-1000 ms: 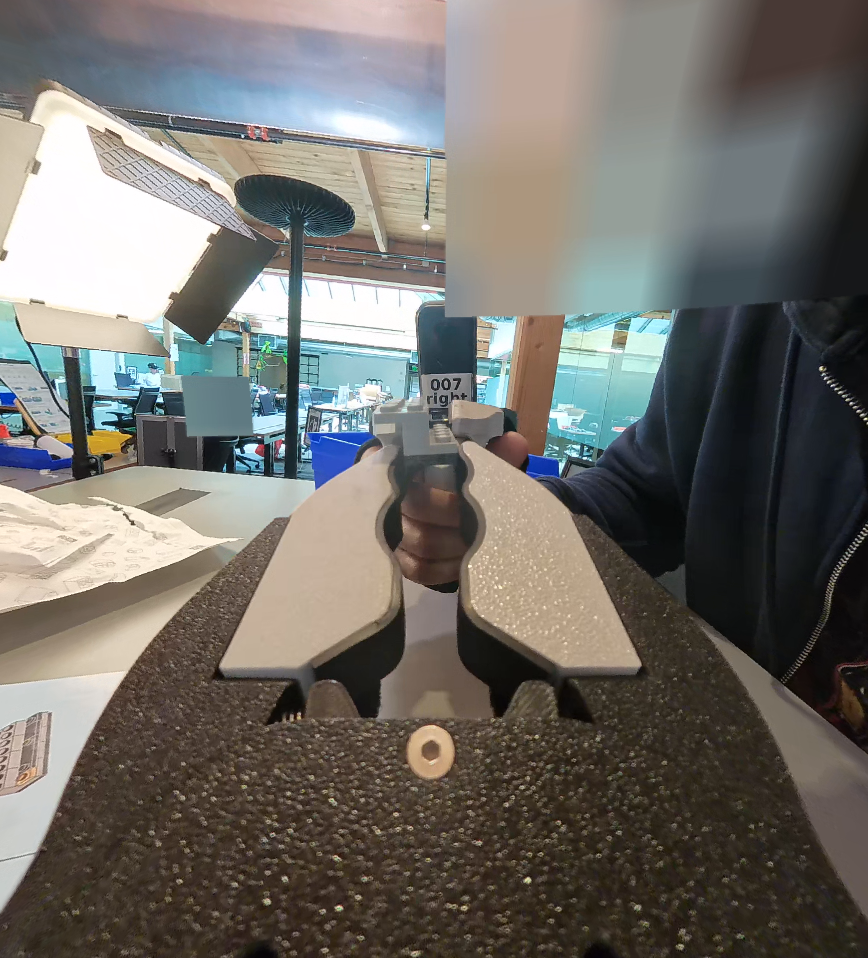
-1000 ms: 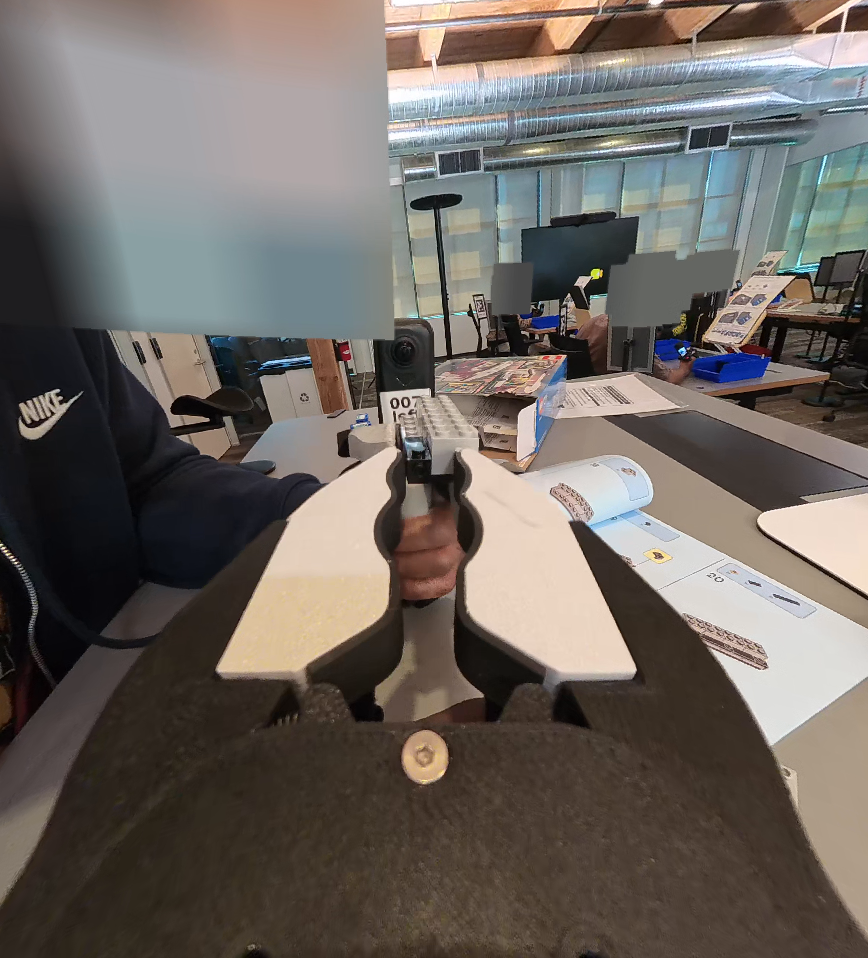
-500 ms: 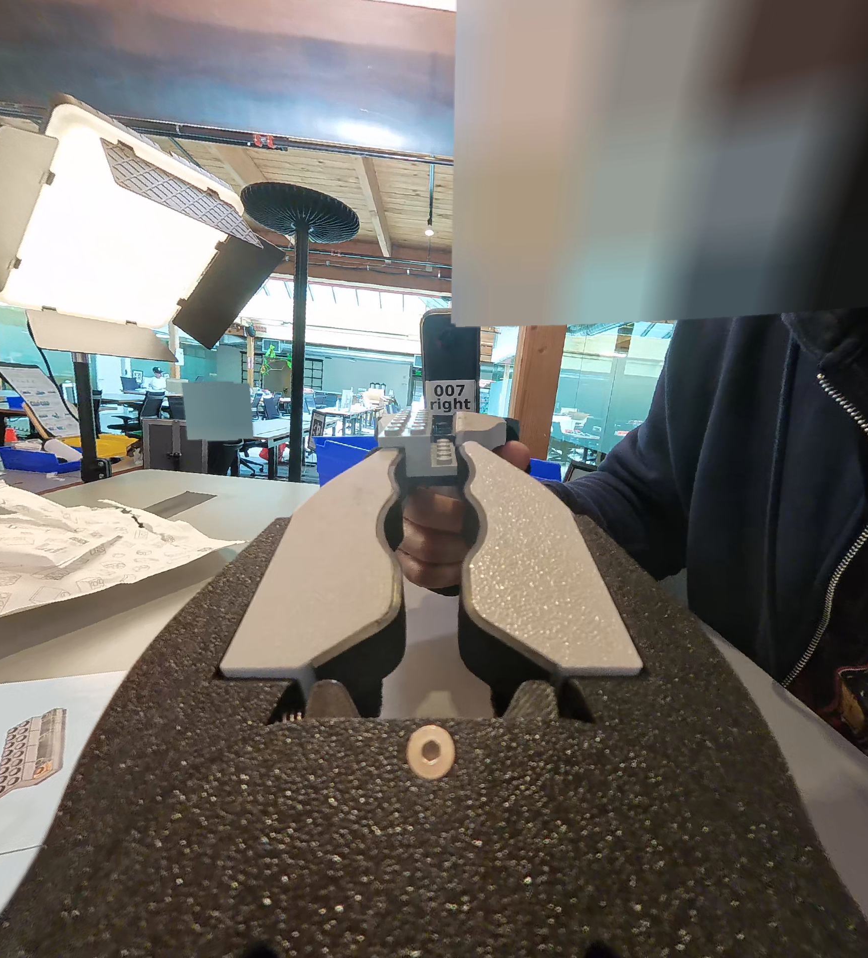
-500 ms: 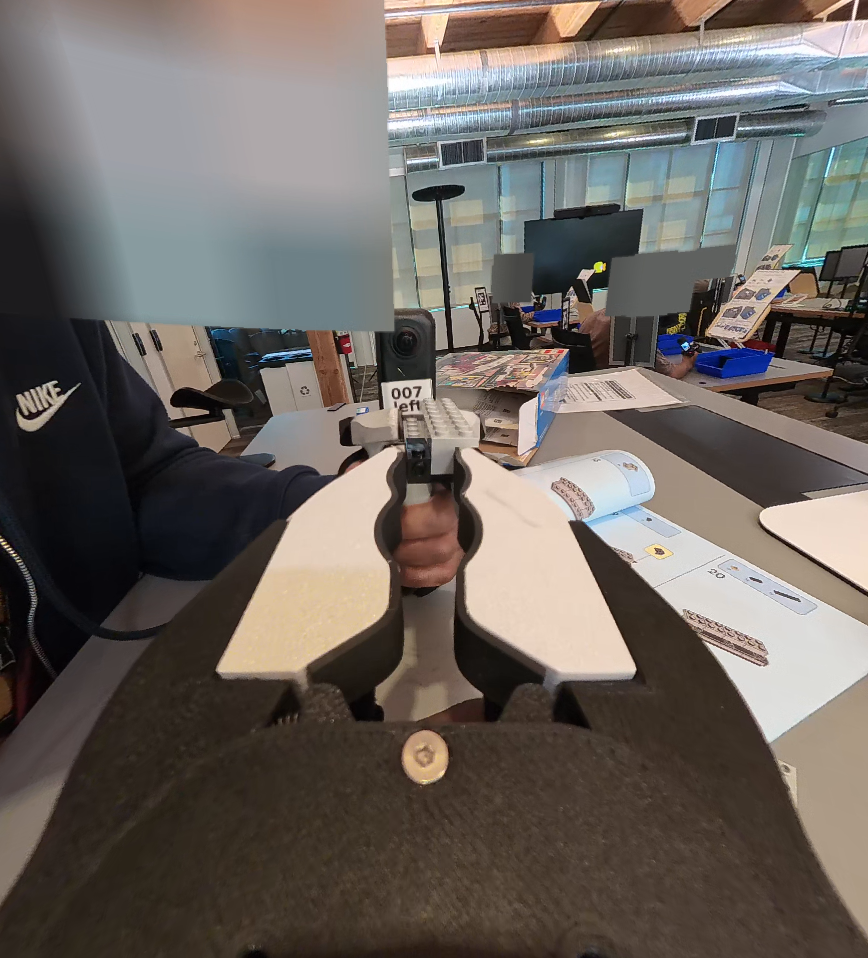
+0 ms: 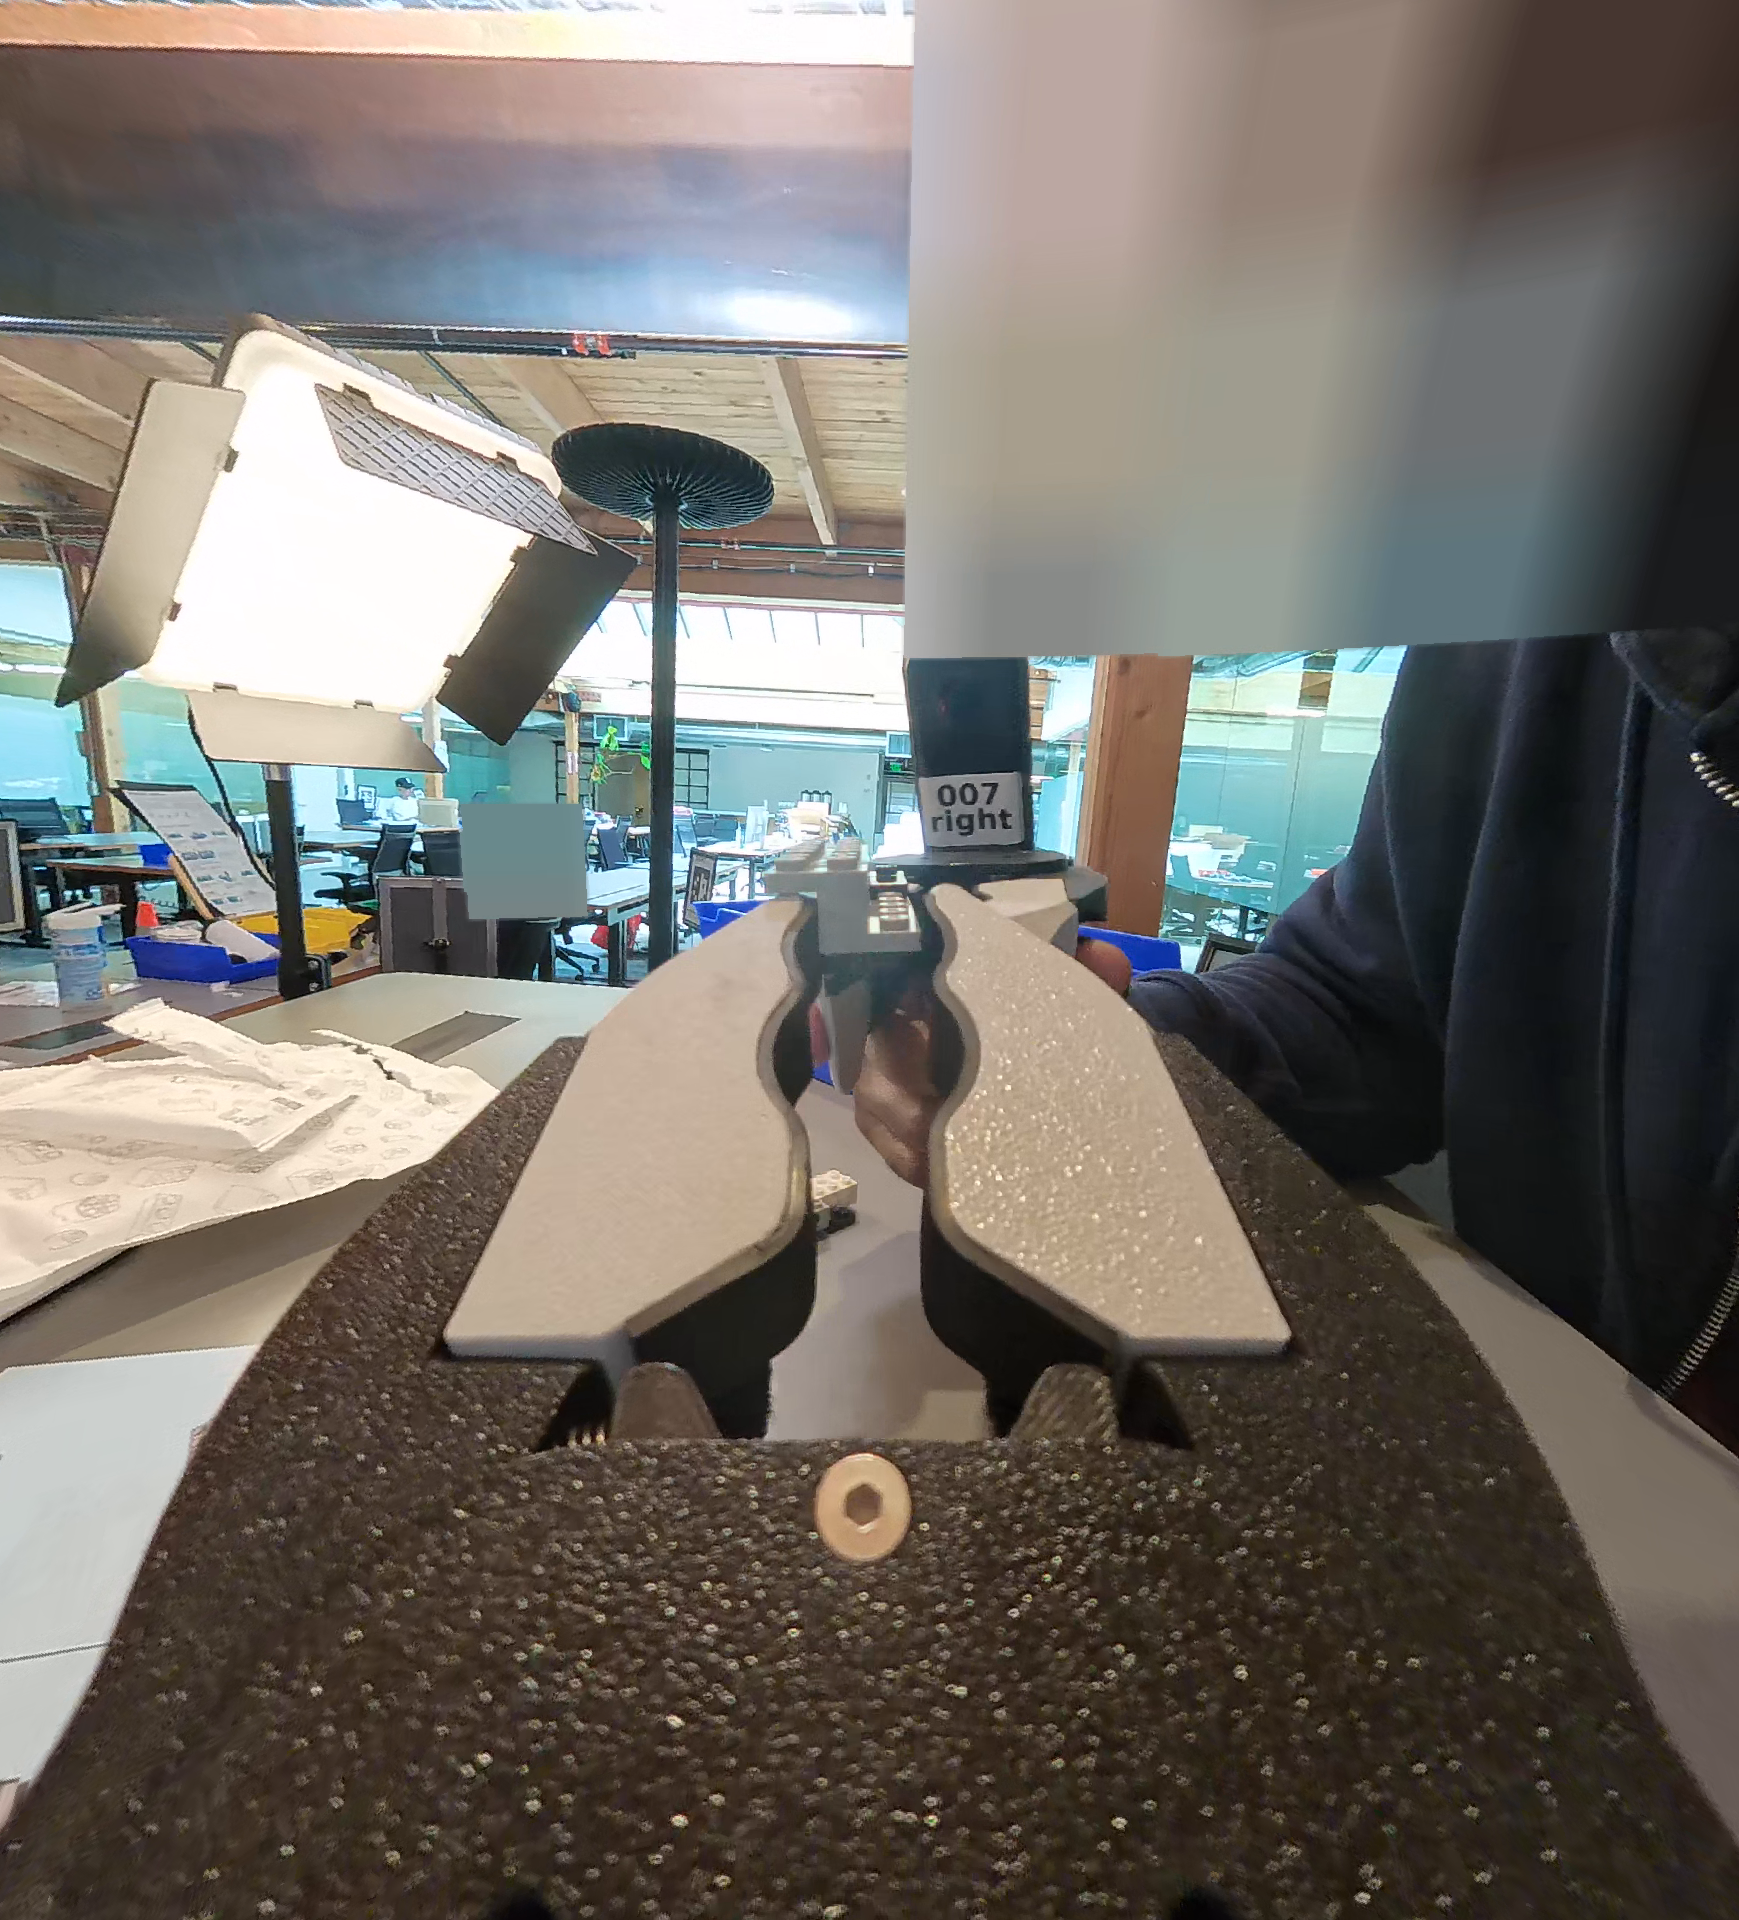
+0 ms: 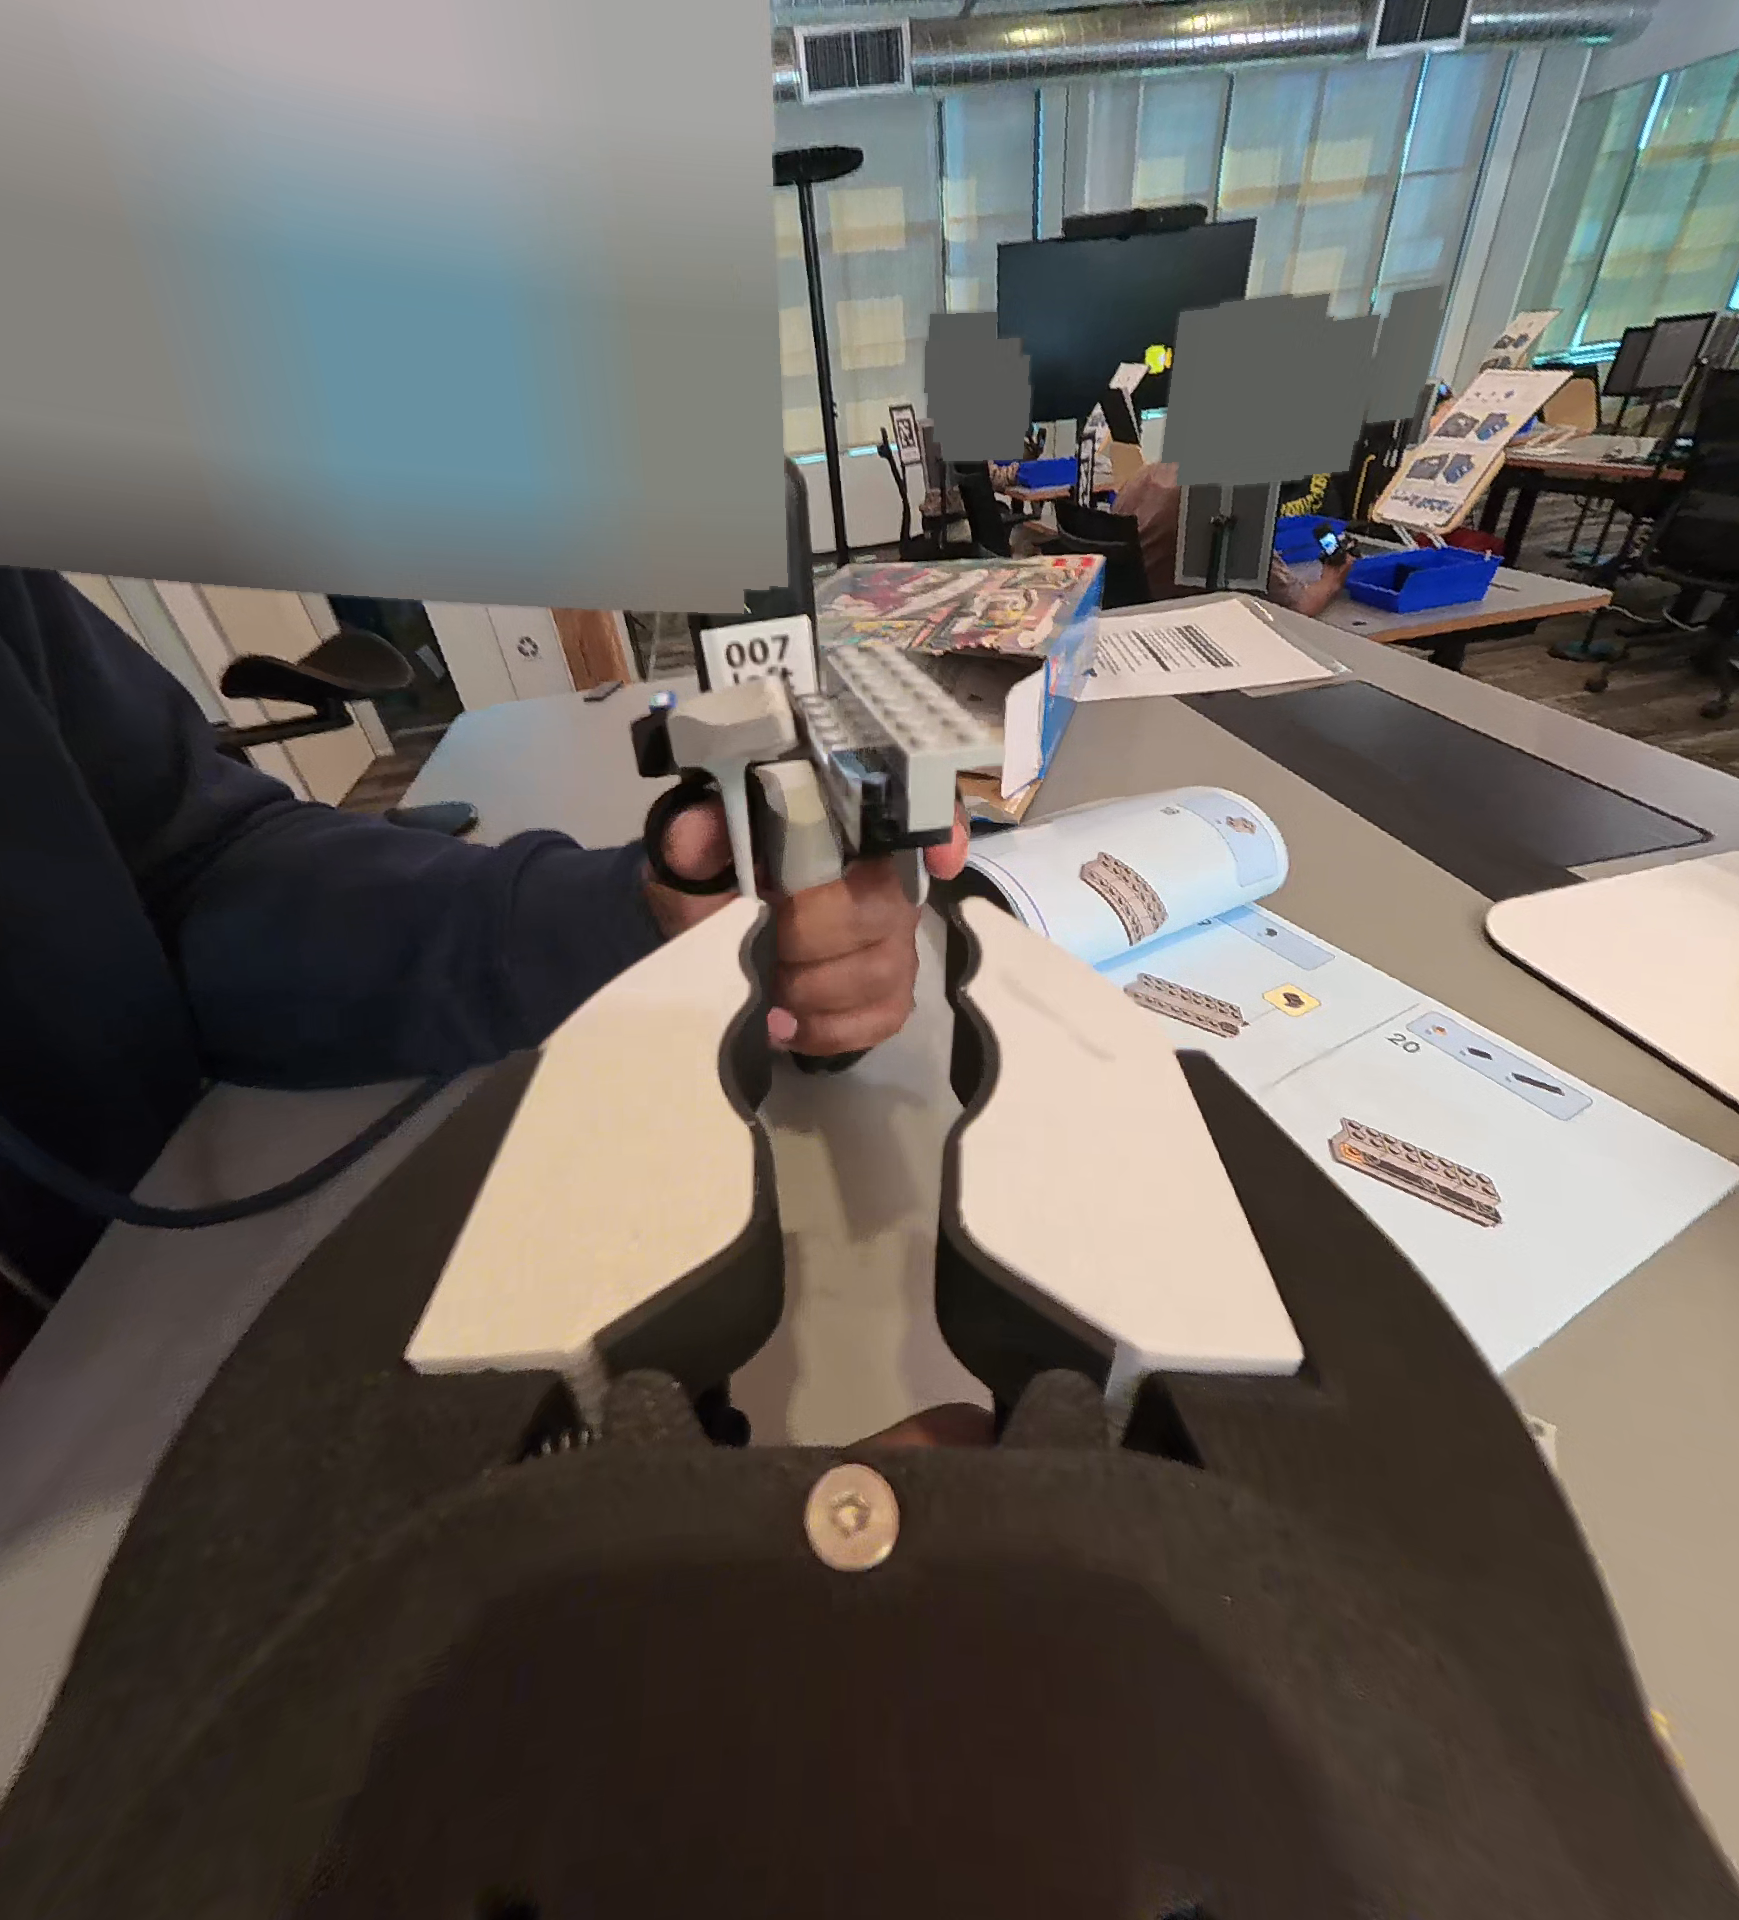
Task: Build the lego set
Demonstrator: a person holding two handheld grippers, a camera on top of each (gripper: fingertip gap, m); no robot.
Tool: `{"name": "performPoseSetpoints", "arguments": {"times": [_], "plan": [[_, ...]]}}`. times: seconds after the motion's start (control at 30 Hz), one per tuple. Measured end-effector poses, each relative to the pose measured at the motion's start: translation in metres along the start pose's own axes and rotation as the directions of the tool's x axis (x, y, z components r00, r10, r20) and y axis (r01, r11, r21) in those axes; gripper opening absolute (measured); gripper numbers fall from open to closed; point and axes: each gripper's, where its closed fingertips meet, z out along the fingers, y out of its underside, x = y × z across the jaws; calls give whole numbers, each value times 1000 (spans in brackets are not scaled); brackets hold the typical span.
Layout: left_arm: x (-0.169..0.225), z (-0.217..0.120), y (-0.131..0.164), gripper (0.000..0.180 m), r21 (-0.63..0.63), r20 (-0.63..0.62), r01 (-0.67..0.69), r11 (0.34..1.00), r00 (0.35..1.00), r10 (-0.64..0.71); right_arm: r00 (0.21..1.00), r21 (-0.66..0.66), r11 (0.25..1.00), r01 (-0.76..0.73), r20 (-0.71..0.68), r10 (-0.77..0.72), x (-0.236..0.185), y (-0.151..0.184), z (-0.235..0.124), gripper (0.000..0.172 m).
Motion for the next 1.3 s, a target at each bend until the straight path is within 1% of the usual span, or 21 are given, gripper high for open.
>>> {"name": "performPoseSetpoints", "arguments": {"times": [0.2,0.27,0.37,0.43,0.53,0.63,0.7,0.77,0.87,0.93,1.0,1.1,1.13,1.2,1.3], "plan": [[-7,-3,-2,17,13,26,1,1000,1000,-1,994,-177,981,82,-55,-93,1,11,2,27],[-8,-3,-1,17,9,34,-5,1000,999,4,989,-248,964,98,-81,-121,2,12,-4,26],[-10,-2,3,17,-15,45,-14,1000,999,15,979,-378,922,82,-144,-146,-2,21,-26,23],[-12,-2,5,17,-29,52,-18,999,998,20,972,-483,875,46,-181,-151,-11,39,-46,21],[-12,0,6,17,-31,49,-12,999,999,13,971,-629,777,-27,-200,-128,-29,82,-73,23],[-9,3,9,17,-39,29,-4,999,1000,5,974,-727,685,-44,-183,-131,-42,118,-87,25],[-6,6,11,17,-54,21,-9,998,1000,10,973,-776,629,-42,-176,-152,-43,133,-93,26],[-4,7,13,17,-62,11,-10,998,1000,10,968,-792,609,-41,-183,-173,-41,138,-96,27],[-1,8,14,17,-68,-3,-7,998,1000,7,966,-792,608,-54,-196,-169,-37,141,-98,26],[-1,8,14,17,-71,-2,-10,997,1000,10,966,-803,593,-57,-194,-170,-37,145,-100,25],[0,7,14,17,-74,-2,-13,997,1000,13,966,-811,582,-62,-196,-169,-36,149,-102,20],[0,7,13,17,-77,2,-17,997,1000,18,961,-808,585,-70,-212,-177,-35,150,-103,8],[0,7,13,17,-78,3,-18,997,1000,18,957,-805,590,-65,-217,-191,-33,148,-103,8],[1,7,13,17,-80,2,-22,997,1000,22,950,-783,621,-45,-226,-216,-32,140,-99,8],[2,7,14,17,-82,3,-27,996,1000,27,931,-703,711,-22,-274,-242,-28,116,-90,9]]}}
